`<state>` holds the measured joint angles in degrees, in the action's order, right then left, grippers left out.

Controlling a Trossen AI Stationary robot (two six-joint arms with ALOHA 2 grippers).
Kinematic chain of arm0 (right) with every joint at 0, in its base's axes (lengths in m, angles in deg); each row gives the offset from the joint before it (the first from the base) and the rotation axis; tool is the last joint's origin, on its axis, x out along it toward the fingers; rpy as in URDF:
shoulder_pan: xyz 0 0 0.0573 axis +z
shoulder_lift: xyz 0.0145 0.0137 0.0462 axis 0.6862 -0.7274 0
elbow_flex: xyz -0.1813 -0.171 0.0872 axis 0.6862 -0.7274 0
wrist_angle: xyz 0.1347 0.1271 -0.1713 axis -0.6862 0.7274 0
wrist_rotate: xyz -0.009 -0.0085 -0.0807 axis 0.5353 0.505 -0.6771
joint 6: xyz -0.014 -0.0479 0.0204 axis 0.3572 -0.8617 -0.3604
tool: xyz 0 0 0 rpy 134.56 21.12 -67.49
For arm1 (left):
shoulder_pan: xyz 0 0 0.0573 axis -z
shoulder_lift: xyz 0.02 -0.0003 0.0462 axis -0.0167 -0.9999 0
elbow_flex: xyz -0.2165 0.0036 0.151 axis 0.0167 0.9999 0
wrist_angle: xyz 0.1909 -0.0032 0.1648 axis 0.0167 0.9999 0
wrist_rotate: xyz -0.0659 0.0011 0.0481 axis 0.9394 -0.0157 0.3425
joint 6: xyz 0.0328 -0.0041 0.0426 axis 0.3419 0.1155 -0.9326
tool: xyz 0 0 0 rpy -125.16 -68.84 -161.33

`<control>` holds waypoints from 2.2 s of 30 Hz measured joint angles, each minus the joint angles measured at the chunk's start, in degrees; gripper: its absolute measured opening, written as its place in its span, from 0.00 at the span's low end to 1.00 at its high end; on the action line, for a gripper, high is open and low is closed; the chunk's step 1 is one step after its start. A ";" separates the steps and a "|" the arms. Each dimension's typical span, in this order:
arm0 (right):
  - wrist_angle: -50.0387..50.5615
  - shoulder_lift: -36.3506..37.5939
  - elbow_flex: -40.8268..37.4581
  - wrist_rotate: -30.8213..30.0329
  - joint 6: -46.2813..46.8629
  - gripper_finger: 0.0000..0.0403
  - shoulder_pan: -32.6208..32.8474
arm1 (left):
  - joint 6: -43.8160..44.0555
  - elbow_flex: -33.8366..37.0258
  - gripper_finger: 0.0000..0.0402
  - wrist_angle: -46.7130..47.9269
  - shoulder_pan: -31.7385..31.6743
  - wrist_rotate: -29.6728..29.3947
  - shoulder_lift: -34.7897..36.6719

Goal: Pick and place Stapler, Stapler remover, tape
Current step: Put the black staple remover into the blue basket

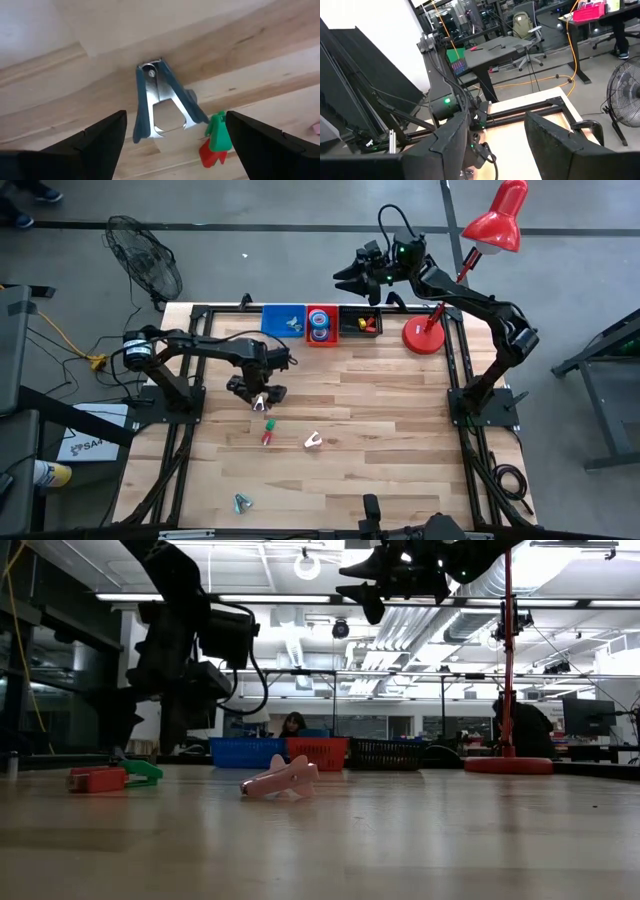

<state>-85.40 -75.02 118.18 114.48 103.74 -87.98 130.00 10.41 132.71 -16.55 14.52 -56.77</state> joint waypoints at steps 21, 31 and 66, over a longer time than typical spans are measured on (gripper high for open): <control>1.45 0.00 0.00 0.72 -1.38 0.47 0.00 | 0.49 -0.04 0.68 -0.19 0.45 -0.50 -0.57; 1.60 0.00 0.00 0.79 -1.87 0.47 0.00 | 0.53 -0.04 0.68 0.53 1.86 -0.58 -0.57; 3.16 0.00 0.00 0.83 -2.48 0.47 0.00 | -4.55 0.00 0.02 3.81 1.84 -3.85 -0.63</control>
<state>-82.24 -75.02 118.18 115.31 101.25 -87.98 125.46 10.41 136.53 -14.72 10.67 -57.40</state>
